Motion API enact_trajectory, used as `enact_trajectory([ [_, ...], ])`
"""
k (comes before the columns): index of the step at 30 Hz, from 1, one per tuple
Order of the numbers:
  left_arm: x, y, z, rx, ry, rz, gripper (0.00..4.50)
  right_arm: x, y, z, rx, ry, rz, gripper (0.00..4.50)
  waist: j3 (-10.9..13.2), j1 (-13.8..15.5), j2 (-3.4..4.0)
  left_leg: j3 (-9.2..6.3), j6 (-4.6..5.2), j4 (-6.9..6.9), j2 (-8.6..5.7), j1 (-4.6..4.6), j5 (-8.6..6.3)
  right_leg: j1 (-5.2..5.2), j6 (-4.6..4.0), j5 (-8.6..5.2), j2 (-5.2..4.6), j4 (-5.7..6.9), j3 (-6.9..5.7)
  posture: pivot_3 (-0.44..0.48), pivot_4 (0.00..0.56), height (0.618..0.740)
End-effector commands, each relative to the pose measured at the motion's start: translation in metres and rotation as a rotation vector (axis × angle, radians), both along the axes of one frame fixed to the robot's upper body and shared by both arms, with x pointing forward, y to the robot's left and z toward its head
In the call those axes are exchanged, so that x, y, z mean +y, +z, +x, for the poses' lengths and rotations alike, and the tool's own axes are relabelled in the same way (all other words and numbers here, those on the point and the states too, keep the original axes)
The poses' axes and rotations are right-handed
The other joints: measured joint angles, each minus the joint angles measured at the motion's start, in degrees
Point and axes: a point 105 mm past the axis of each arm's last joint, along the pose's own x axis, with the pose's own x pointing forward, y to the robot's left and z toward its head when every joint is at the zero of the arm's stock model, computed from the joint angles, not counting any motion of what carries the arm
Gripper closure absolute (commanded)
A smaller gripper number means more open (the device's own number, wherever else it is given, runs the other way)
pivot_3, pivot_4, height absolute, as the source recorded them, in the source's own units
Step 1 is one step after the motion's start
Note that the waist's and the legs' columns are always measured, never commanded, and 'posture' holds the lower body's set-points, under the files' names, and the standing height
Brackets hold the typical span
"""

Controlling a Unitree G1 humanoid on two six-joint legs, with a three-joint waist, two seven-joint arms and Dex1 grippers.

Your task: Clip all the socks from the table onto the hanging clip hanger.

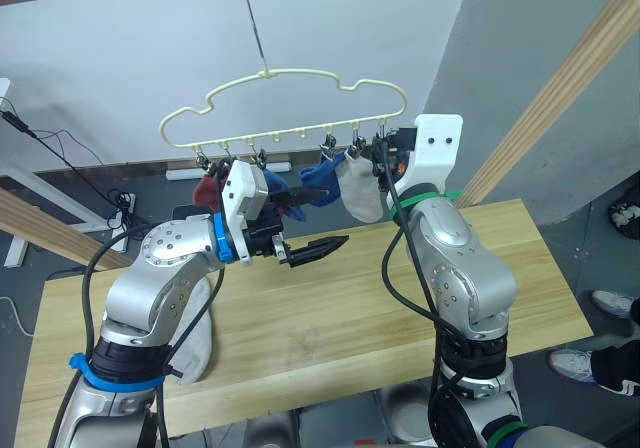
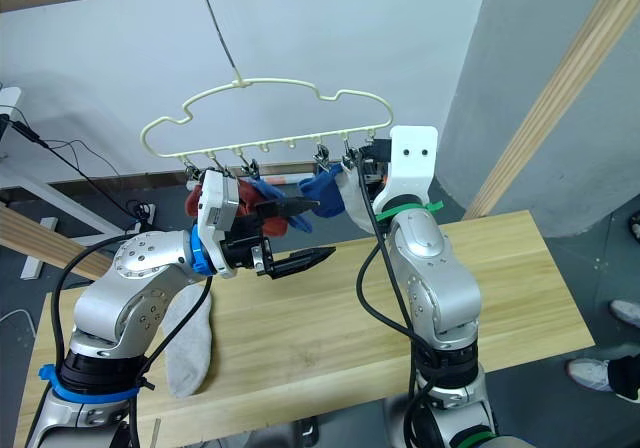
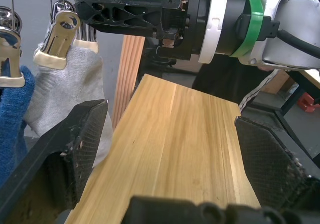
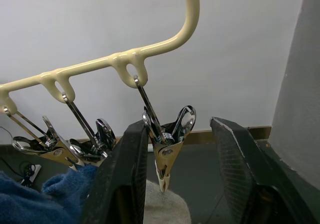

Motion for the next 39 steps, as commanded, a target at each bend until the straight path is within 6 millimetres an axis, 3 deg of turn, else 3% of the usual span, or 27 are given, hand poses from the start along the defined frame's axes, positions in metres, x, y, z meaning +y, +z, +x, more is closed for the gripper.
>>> enact_trajectory([
  [1,-0.004,0.006,-0.004,-0.040,-0.023,-0.002,0.00,0.014,0.029,-0.013,-0.100,0.061,0.099,2.49,0.0,-0.1,0.00,0.00,0.00,0.00,0.00,0.00,0.00,0.00,0.00,0.00,0.00,0.00,0.00,-0.313,0.273,0.737],
  [8,-0.004,0.005,-0.003,-0.039,-0.022,-0.001,0.00,0.016,0.031,-0.014,-0.114,0.079,0.099,2.49,0.0,-0.1,0.00,0.01,0.00,0.00,0.00,0.00,0.00,0.00,0.00,0.00,0.00,0.00,0.00,-0.311,0.274,0.737],
  [11,-0.003,0.005,-0.004,-0.038,-0.021,0.000,0.00,0.017,0.031,-0.015,-0.116,0.082,0.098,3.09,0.0,-0.1,0.00,0.00,0.00,0.00,0.00,0.00,0.00,0.00,0.00,0.00,0.00,0.00,0.00,-0.311,0.274,0.737],
  [16,-0.002,0.004,-0.003,-0.037,-0.017,0.002,0.00,0.017,0.031,-0.015,-0.120,0.086,0.097,4.49,0.0,-0.1,0.00,0.00,0.00,0.00,0.00,0.00,0.00,0.00,0.00,0.00,0.00,0.00,-0.01,-0.311,0.274,0.737],
  [29,0.010,-0.007,0.000,-0.005,0.086,-0.021,0.00,0.017,0.031,-0.015,-0.128,0.086,0.085,4.49,0.0,-0.2,0.00,0.00,0.00,0.01,0.03,0.01,0.00,0.01,0.00,0.00,-0.01,0.01,0.01,-0.311,0.274,0.737],
  [31,0.016,-0.011,0.004,0.009,0.156,-0.038,0.00,0.017,0.031,-0.015,-0.128,0.085,0.084,4.49,0.0,-0.2,0.01,-0.02,0.00,0.01,0.04,0.01,0.00,0.01,0.00,0.00,-0.02,0.01,0.01,-0.314,0.272,0.737],
  [34,0.050,-0.037,0.019,0.040,0.482,-0.085,0.00,0.016,0.031,-0.015,-0.129,0.082,0.080,4.49,-0.1,-0.3,0.00,-0.02,0.01,0.00,0.08,0.04,0.00,0.01,0.00,0.00,-0.04,0.00,0.05,-0.314,0.272,0.737],
  [39,0.098,-0.079,0.015,0.106,0.888,-0.101,0.00,0.015,0.031,-0.015,-0.131,0.086,0.070,4.49,-0.2,-0.3,-0.03,-0.08,0.01,-0.01,0.27,0.04,-0.01,0.00,0.00,0.00,-0.08,0.01,0.05,-0.303,0.277,0.737],
])
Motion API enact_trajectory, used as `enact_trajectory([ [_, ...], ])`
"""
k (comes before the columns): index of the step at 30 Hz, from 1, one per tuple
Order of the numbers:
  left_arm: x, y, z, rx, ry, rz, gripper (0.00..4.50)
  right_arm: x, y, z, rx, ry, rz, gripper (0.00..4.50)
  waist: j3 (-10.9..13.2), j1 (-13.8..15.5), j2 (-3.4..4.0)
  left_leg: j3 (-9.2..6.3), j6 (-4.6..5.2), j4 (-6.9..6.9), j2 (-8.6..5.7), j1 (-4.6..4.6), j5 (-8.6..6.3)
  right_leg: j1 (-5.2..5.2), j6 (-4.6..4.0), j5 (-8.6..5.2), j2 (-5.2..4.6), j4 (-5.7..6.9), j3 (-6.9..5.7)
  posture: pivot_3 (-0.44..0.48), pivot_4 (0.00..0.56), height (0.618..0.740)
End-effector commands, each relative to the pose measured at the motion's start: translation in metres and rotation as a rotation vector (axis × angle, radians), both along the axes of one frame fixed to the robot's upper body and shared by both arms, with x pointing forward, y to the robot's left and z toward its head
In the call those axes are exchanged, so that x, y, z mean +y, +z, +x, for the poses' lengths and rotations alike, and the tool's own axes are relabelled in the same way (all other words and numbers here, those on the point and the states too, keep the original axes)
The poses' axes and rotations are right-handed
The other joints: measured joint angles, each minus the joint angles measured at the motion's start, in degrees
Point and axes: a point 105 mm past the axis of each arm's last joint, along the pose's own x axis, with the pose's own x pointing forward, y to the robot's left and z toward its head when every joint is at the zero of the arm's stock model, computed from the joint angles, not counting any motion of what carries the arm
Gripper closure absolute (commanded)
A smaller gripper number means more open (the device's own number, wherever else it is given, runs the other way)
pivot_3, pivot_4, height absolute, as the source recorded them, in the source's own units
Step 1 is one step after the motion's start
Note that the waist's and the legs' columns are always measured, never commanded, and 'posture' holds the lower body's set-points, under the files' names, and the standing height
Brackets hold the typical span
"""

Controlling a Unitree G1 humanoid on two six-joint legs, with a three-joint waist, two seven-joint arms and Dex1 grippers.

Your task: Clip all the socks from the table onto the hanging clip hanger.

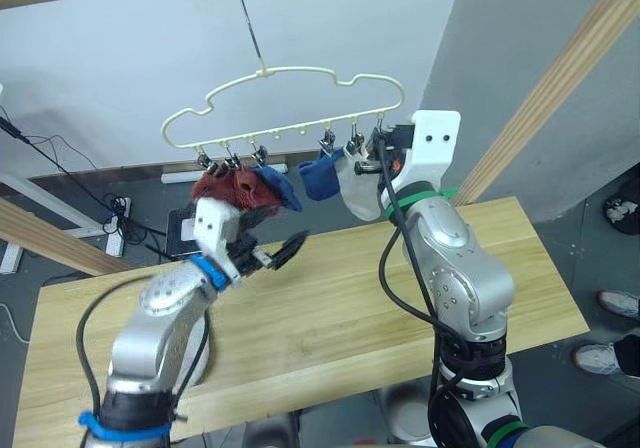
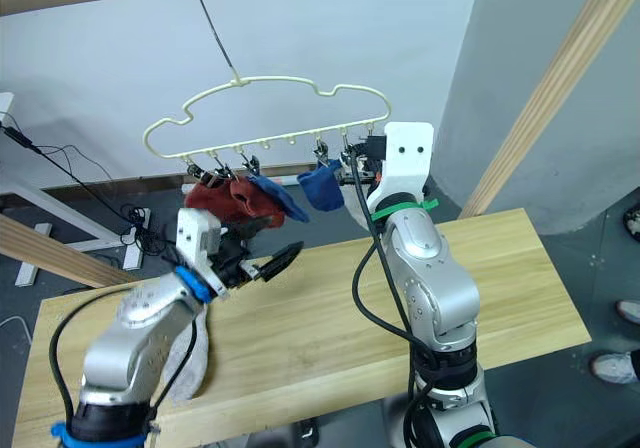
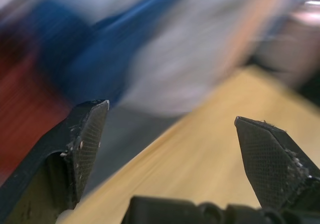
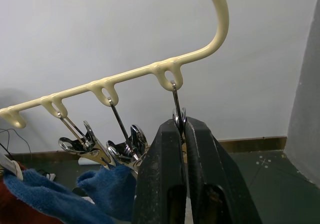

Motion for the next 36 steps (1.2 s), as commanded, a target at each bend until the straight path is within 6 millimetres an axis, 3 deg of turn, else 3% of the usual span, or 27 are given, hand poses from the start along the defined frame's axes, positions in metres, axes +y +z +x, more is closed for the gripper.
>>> enact_trajectory([
  [1,0.041,-0.010,-0.005,-0.013,0.308,-0.014,0.00,0.007,0.022,-0.010,-0.084,0.032,0.044,4.49,0.0,0.2,-0.02,-0.01,0.00,0.00,-0.01,-0.01,0.00,0.00,0.00,0.00,0.01,0.01,-0.03,-0.303,0.277,0.737],
  [6,0.095,-0.056,-0.029,0.157,0.665,-0.085,0.00,0.007,0.021,-0.010,-0.079,0.038,0.033,4.49,-0.1,0.2,-0.16,-0.01,0.00,0.04,-0.06,0.01,0.00,0.06,0.03,0.03,-0.03,0.01,-0.02,-0.299,0.278,0.737],
  [10,0.113,-0.081,-0.041,0.274,0.750,-0.121,0.00,0.007,0.021,-0.010,-0.079,0.044,0.028,4.49,-0.1,0.2,-0.19,0.00,0.00,0.04,-0.24,0.01,0.00,0.06,0.01,0.04,0.00,0.02,-0.11,-0.297,0.278,0.737],
  [14,0.128,-0.093,-0.050,0.319,0.821,-0.102,0.00,0.008,0.022,-0.010,-0.079,0.047,0.025,4.49,-0.2,0.2,-0.32,-0.01,0.00,0.04,-0.24,0.01,0.00,0.06,0.01,0.04,0.00,0.02,-0.09,-0.301,0.279,0.737],
  [20,0.125,-0.117,-0.059,0.462,0.831,-0.161,0.00,0.008,0.022,-0.009,-0.082,0.050,0.020,4.49,-0.3,0.2,-0.36,-0.02,0.00,0.03,-0.23,0.01,0.00,0.06,0.01,0.04,-0.01,0.01,-0.08,-0.301,0.279,0.737],
  [25,0.120,-0.126,-0.062,0.529,0.796,-0.135,0.00,0.009,0.023,-0.009,-0.082,0.052,0.020,4.49,-0.4,0.2,-0.31,-0.02,0.00,0.01,-0.25,0.10,0.00,0.10,0.00,0.04,0.00,0.03,-0.06,-0.301,0.281,0.737],
  [28,0.115,-0.128,-0.063,0.539,0.766,-0.105,0.58,0.009,0.023,-0.009,-0.083,0.054,0.021,4.50,-0.5,0.2,-0.25,0.00,0.00,0.01,-0.25,0.13,0.00,0.11,0.00,0.05,0.01,0.02,-0.04,-0.301,0.281,0.737],
  [36,0.121,-0.130,-0.064,0.522,0.784,-0.081,2.80,0.009,0.022,-0.009,-0.081,0.052,0.020,4.50,-0.6,0.2,-0.16,-0.01,0.00,0.01,-0.24,0.13,0.00,0.12,0.00,0.05,0.00,0.02,-0.03,-0.303,0.277,0.737],
])
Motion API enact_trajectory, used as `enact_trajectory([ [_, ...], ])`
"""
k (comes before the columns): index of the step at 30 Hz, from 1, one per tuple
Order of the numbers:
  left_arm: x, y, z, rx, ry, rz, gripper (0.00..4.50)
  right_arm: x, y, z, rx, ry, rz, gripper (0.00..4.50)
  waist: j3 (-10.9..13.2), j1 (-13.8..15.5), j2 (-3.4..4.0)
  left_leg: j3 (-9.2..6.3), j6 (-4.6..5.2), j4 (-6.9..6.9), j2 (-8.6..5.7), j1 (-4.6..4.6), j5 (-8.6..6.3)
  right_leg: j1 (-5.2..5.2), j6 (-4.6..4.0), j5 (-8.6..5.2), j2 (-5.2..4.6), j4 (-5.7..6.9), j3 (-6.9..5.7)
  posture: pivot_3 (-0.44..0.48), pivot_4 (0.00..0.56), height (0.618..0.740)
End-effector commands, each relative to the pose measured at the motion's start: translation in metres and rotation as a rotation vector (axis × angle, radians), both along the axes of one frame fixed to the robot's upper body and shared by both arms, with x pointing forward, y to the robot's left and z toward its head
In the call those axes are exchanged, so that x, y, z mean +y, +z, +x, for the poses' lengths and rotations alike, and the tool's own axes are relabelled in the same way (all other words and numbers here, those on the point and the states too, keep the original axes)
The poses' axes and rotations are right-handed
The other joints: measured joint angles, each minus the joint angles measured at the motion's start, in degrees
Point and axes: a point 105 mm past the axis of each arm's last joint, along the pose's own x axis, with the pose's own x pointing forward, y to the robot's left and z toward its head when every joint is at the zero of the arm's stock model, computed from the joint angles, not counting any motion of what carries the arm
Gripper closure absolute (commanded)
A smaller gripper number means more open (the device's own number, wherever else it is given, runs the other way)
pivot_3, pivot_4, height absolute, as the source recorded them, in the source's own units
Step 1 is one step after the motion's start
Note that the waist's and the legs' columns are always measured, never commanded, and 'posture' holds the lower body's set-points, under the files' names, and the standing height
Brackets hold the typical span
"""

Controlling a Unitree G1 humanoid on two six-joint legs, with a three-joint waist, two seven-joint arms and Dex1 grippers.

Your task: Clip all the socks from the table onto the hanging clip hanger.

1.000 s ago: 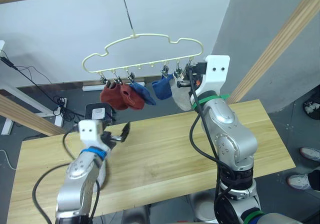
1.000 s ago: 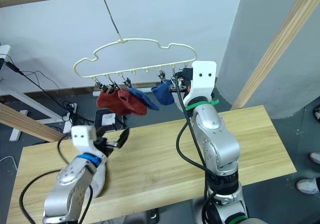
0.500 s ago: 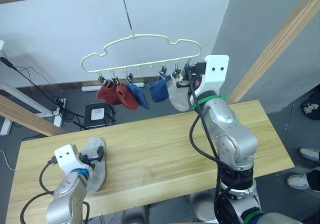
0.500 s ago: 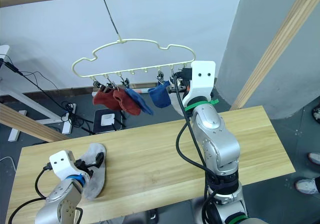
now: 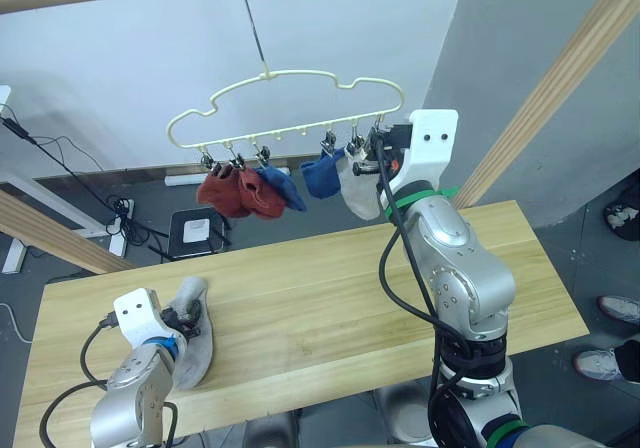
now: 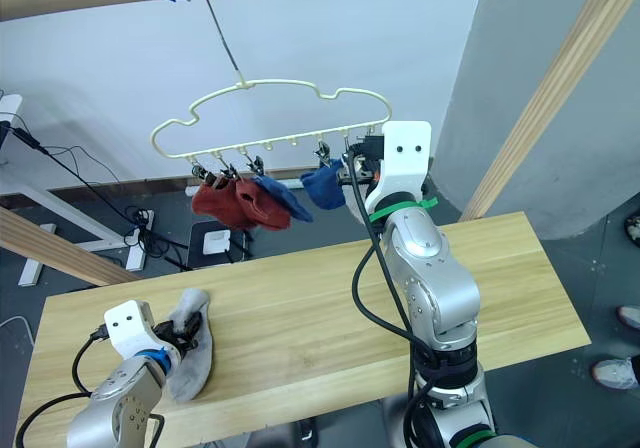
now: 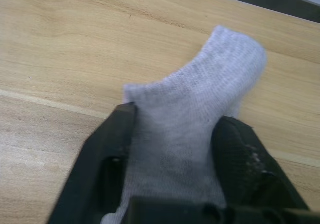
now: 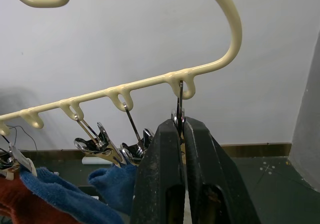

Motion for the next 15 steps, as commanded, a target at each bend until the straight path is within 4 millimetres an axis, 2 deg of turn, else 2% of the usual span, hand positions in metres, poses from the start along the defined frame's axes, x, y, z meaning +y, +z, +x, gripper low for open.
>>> enact_trajectory([
  [1,-0.001,-0.015,-0.010,0.049,-0.007,-0.014,3.07,0.007,0.022,-0.009,-0.078,0.034,0.037,4.50,0.0,0.0,-0.01,0.00,0.00,0.00,0.00,0.00,0.00,0.00,0.00,0.00,0.00,0.00,0.00,-0.303,0.277,0.737],
  [5,-0.010,-0.009,-0.004,0.008,-0.091,0.003,4.12,0.008,0.022,-0.009,-0.078,0.035,0.039,4.50,0.0,0.0,-0.01,0.00,0.00,0.00,0.00,0.00,0.00,0.00,0.00,0.00,0.00,0.00,0.00,-0.301,0.278,0.737],
  [8,-0.049,0.017,0.013,-0.125,-0.377,0.096,4.47,0.007,0.022,-0.008,-0.078,0.030,0.039,4.50,0.0,0.0,-0.01,0.01,-0.01,-0.03,0.00,-0.02,0.00,-0.01,0.00,0.00,0.00,-0.02,0.01,-0.306,0.280,0.737],
  [11,-0.102,0.051,0.030,-0.314,-0.687,0.159,4.50,0.006,0.022,-0.009,-0.081,0.025,0.037,4.50,0.0,0.2,-0.02,0.01,-0.01,-0.03,0.09,-0.09,0.00,-0.03,0.00,0.00,-0.06,-0.08,-0.01,-0.309,0.280,0.737],
  [15,-0.150,0.082,0.039,-0.493,-0.930,0.148,4.50,0.005,0.023,-0.008,-0.084,0.020,0.035,4.50,0.0,0.0,-0.03,0.09,-0.01,-0.03,0.08,-0.10,0.00,-0.03,0.00,0.00,-0.09,-0.07,0.00,-0.317,0.279,0.737],
])
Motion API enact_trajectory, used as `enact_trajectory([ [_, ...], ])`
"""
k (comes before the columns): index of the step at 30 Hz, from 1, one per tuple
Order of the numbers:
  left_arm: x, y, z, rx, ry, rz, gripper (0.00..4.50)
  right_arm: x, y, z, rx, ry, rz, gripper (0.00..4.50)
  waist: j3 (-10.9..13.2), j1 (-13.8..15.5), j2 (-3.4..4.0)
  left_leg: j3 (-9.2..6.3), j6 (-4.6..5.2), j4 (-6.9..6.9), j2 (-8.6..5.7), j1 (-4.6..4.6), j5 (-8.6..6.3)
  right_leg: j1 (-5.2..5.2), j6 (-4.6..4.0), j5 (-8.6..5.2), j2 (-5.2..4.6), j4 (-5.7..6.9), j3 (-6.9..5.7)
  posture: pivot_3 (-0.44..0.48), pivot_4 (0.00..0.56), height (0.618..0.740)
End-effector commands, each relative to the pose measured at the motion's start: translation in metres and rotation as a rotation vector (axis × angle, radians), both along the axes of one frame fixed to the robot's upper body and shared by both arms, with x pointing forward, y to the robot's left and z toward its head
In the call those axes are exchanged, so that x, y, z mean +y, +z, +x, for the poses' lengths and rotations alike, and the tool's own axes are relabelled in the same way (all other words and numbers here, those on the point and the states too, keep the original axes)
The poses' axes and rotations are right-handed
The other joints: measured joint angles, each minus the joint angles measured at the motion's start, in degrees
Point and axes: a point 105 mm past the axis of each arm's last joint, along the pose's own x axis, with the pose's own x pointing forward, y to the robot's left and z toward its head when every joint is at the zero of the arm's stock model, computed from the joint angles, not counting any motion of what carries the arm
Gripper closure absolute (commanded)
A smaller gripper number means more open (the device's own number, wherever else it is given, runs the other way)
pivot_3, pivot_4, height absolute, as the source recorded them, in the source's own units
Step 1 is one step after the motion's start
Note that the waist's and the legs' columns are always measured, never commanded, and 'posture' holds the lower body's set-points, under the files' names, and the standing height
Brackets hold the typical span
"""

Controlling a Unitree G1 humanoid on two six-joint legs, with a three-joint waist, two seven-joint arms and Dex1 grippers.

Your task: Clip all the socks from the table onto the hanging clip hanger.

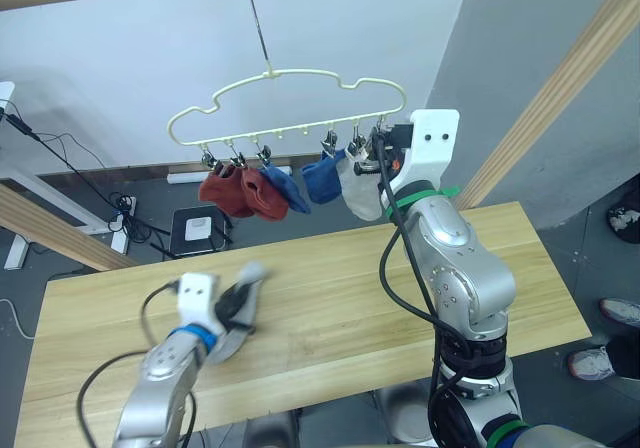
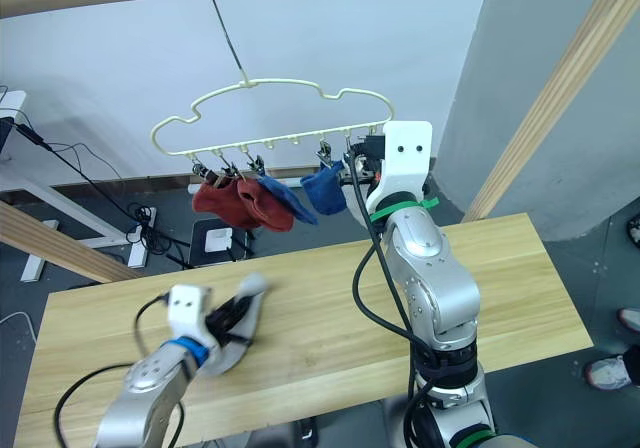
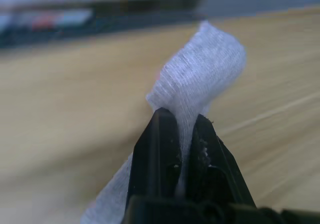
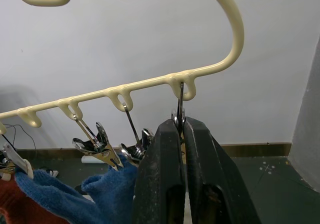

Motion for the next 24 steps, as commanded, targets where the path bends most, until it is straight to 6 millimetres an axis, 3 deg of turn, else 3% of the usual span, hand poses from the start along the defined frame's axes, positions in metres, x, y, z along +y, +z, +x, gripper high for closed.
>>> enact_trajectory([
  [1,-0.049,0.039,0.005,-0.175,-0.259,-0.019,4.50,0.005,0.024,-0.008,-0.086,0.022,0.038,4.50,0.0,-0.2,0.00,0.00,0.00,-0.02,0.00,0.02,0.00,0.00,0.00,0.00,0.00,0.00,0.02,-0.320,0.278,0.737],
  [4,-0.083,0.061,0.014,-0.253,-0.393,-0.055,4.50,0.005,0.025,-0.008,-0.090,0.019,0.039,4.50,0.0,-0.3,-0.01,0.07,0.01,-0.03,-0.12,0.01,0.00,-0.02,0.00,0.00,0.09,0.00,-0.01,-0.323,0.278,0.737],
  [9,-0.112,0.079,0.031,-0.304,-0.417,-0.115,4.50,0.004,0.026,-0.009,-0.095,0.016,0.039,4.50,0.0,-0.8,-0.01,0.12,0.02,-0.02,-0.15,0.01,-0.01,-0.01,0.00,0.00,0.15,-0.02,0.03,-0.335,0.275,0.737],
  [16,-0.122,0.101,0.069,-0.403,-0.282,-0.115,4.50,0.003,0.028,-0.010,-0.098,0.015,0.038,4.50,0.0,-1.6,-0.03,0.11,0.02,0.04,-0.21,-0.02,0.00,0.03,0.03,0.01,0.15,-0.01,0.00,-0.354,0.272,0.737],
  [24,-0.134,0.110,0.075,-0.418,-0.291,-0.158,4.50,0.004,0.027,-0.011,-0.095,0.022,0.035,4.50,0.0,-1.9,-0.03,0.12,0.02,0.01,-0.20,-0.04,0.00,0.01,0.04,0.01,0.16,-0.04,-0.01,-0.368,0.271,0.737],
])
